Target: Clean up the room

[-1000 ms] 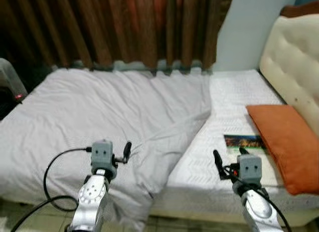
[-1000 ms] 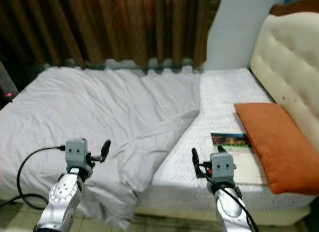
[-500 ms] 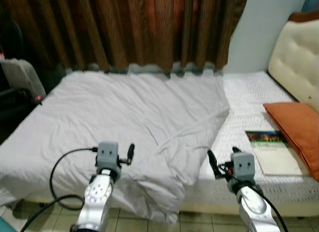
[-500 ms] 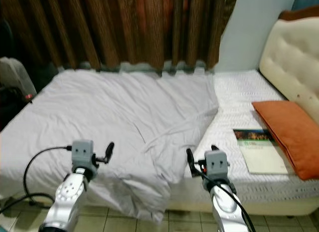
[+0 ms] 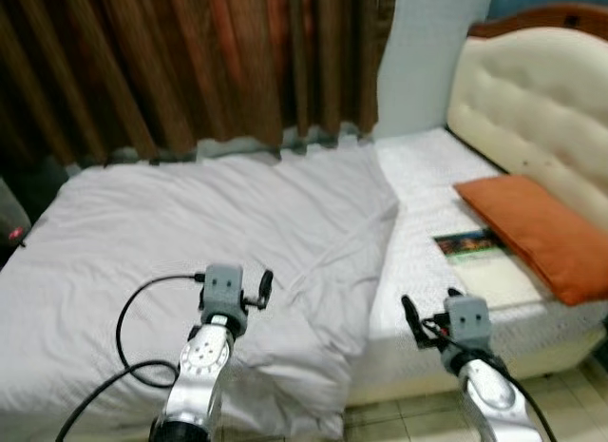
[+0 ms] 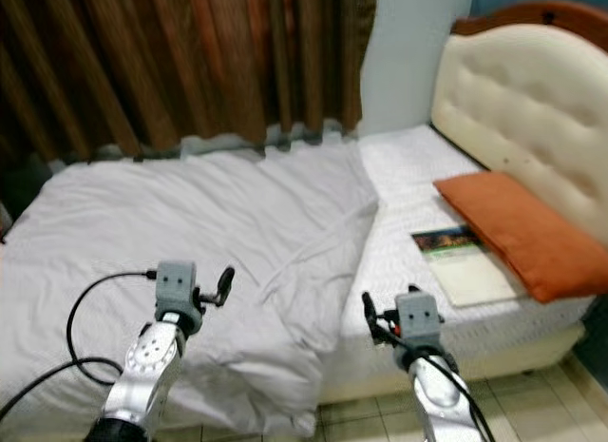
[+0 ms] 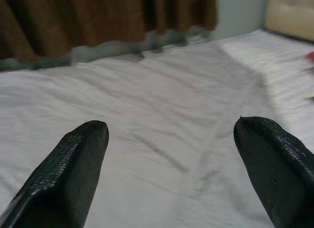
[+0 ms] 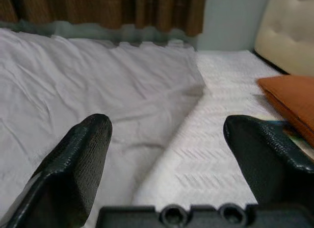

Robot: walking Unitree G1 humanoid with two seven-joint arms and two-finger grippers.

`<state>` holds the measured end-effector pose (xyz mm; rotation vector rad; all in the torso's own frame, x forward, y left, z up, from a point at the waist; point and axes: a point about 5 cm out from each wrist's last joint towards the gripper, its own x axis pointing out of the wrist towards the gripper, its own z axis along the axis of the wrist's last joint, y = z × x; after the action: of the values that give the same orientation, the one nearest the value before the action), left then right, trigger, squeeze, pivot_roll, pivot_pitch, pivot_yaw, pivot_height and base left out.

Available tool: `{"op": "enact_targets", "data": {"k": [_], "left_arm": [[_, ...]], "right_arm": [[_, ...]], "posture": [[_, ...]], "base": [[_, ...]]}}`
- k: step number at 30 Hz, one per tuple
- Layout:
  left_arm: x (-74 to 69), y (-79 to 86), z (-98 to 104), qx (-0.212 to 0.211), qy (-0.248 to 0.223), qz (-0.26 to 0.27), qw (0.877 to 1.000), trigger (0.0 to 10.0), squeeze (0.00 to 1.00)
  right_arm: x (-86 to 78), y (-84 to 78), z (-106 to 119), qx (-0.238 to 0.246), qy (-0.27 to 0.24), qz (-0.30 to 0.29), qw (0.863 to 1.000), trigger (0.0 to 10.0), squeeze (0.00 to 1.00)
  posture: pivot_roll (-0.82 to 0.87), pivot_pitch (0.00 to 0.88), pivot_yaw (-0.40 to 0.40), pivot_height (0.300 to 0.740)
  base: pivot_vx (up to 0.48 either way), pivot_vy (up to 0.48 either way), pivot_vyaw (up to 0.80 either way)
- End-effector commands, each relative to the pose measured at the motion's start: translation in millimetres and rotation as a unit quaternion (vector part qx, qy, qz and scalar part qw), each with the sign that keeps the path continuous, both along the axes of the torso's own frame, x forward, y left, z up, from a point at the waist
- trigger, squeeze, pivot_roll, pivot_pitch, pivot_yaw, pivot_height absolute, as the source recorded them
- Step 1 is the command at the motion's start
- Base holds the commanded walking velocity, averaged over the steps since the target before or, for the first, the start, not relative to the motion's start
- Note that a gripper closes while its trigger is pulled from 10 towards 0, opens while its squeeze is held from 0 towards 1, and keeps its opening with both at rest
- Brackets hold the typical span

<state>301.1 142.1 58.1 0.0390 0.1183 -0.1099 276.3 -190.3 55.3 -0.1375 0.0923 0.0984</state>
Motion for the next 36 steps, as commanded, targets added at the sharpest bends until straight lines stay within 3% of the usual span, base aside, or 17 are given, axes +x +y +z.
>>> {"op": "enact_targets", "data": {"k": [1,12,15,18,20,24,26,28,30,32,36], "left_arm": [[-1.6,-3.8,-3.0,-0.005,0.009,-0.001,1.000,10.0,0.00],[-6.0,-3.9,-8.9,-0.006,0.022,0.004,1.000,10.0,0.00],[-5.6,3.6,-13.9,0.015,0.039,0.028,0.999,10.0,0.00],[-4.1,13.0,-22.7,0.033,0.069,0.054,0.996,10.0,0.00],[0.6,17.6,-37.8,0.073,0.125,0.053,0.988,10.0,0.00],[14.4,15.5,-41.7,0.084,0.181,0.038,0.979,10.0,0.00],[18.7,17.5,-38.0,0.085,0.181,0.044,0.979,10.0,0.00],[28.9,11.9,-23.8,0.081,0.144,0.023,0.986,10.0,0.00],[33.9,5.4,-9.5,0.084,0.082,-0.004,0.993,10.0,0.00],[29.0,11.2,-1.7,0.066,0.026,-0.007,0.997,10.0,0.00],[25.6,23.4,-3.5,0.054,0.023,0.019,0.998,10.0,0.00]], "right_arm": [[-0.6,2.0,-4.0,-0.004,0.011,0.008,1.000,10.0,0.00],[-3.1,5.1,-8.8,-0.007,0.025,0.021,0.999,10.0,0.00],[-4.0,5.7,-10.0,-0.010,0.027,0.022,0.999,10.0,0.00],[-6.1,6.3,-10.1,-0.008,0.029,0.025,0.999,10.0,0.00],[-9.8,7.5,-11.1,0.006,0.032,0.027,0.999,10.0,0.00],[-24.4,10.9,-11.0,0.012,0.046,0.048,0.998,10.0,0.00],[-27.2,11.8,-10.5,0.004,0.048,0.057,0.997,10.0,0.00],[-31.1,15.4,-10.3,-0.011,0.050,0.074,0.996,10.0,0.00],[-32.3,16.9,-9.8,-0.016,0.048,0.071,0.996,10.0,0.00],[-31.2,18.1,-6.2,0.003,0.036,0.057,0.998,10.0,0.00],[-32.0,16.5,-6.0,0.024,0.035,0.044,0.998,10.0,0.00]], "posture": [[-0.04,0.000,0.049,0.740],[-0.05,0.000,0.050,0.740],[-0.05,0.000,0.050,0.740],[-0.06,0.000,0.043,0.740],[-0.07,0.026,0.026,0.740],[-0.14,0.156,0.005,0.740],[-0.15,0.162,0.009,0.740],[-0.16,0.161,0.024,0.740],[-0.17,0.150,0.036,0.740],[-0.16,0.103,0.071,0.740],[-0.12,0.079,0.077,0.740]], "base": [[0.277,0.394,-0.80],[0.270,0.398,-0.80],[0.000,0.144,0.00],[0.000,0.000,0.00],[0.000,0.000,0.00],[0.000,0.000,0.00],[0.000,0.000,0.00],[0.000,0.000,0.00],[0.000,0.000,0.00],[0.000,0.000,0.00],[0.000,-0.240,0.26]]}}
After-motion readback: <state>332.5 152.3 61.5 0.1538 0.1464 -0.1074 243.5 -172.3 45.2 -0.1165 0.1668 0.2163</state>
